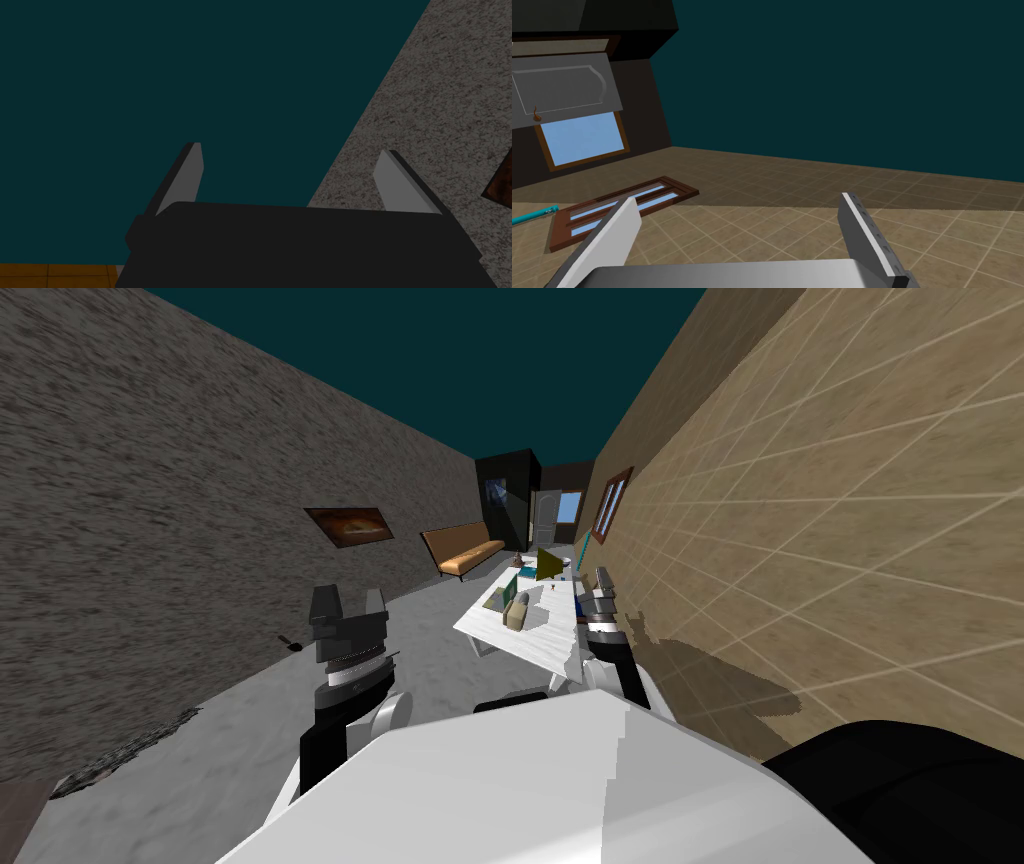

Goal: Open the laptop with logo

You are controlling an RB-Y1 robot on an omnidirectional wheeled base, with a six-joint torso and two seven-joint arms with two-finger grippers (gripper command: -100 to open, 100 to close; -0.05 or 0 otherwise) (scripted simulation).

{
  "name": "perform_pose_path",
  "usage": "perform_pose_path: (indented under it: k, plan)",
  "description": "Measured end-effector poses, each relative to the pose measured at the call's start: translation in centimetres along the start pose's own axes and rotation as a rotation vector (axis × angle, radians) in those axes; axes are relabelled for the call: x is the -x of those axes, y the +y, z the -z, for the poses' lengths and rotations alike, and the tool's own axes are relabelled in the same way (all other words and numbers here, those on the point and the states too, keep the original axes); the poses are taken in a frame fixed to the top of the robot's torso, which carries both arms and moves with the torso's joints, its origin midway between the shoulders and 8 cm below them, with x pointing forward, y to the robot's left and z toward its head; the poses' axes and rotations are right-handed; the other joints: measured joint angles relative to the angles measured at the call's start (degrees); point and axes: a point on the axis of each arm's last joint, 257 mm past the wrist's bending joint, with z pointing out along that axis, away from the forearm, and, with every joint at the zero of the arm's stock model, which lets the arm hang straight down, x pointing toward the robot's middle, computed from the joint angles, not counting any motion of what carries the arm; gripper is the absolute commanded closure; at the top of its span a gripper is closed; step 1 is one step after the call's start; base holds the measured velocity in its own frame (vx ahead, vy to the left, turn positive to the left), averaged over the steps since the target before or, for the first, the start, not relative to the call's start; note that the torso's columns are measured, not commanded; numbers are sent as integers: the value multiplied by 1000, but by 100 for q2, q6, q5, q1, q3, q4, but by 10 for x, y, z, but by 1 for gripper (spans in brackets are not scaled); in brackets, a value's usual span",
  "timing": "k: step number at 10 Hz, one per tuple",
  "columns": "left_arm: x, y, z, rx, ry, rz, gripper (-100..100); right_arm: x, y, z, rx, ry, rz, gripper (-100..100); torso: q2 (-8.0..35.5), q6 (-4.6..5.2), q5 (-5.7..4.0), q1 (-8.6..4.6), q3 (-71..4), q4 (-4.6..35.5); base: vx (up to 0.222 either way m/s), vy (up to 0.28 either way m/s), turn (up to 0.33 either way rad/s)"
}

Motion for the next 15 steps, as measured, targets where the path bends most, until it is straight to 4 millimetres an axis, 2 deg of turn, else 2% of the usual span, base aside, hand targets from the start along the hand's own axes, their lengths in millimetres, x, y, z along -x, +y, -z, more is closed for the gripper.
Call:
perform_pose_path:
  k: [2, 9, 10, 12, 15]
  plan:
    - [0, 0, 0, 0, 0, 0, 0, 0, 0, 0, 0, 0, 0, 0, 597, 0, 0, 0, -1200, 600, 0, 0, 0]
    - [0, 0, 0, 0, 0, 0, 0, 0, 0, 0, 0, 0, 0, 0, 3539, 0, 0, 0, -7073, 3537, 0, 0, 0]
    - [0, 0, 0, 0, 0, 0, 0, 0, 0, 0, 0, 0, 0, -100, 3962, 0, 0, 0, -7919, 3960, 3, 8, 8]
    - [0, 0, 0, 0, 0, 0, 0, -7, -6, 0, -16, 50, 42, -100, 4210, -1, 1, 5, -8424, 4206, -10, 25, 20]
    - [0, 0, 0, 0, 0, 0, 0, -20, -26, 0, -62, 140, 143, -100, 4229, 0, 1, 4, -8456, 4228, -16, 46, 34]
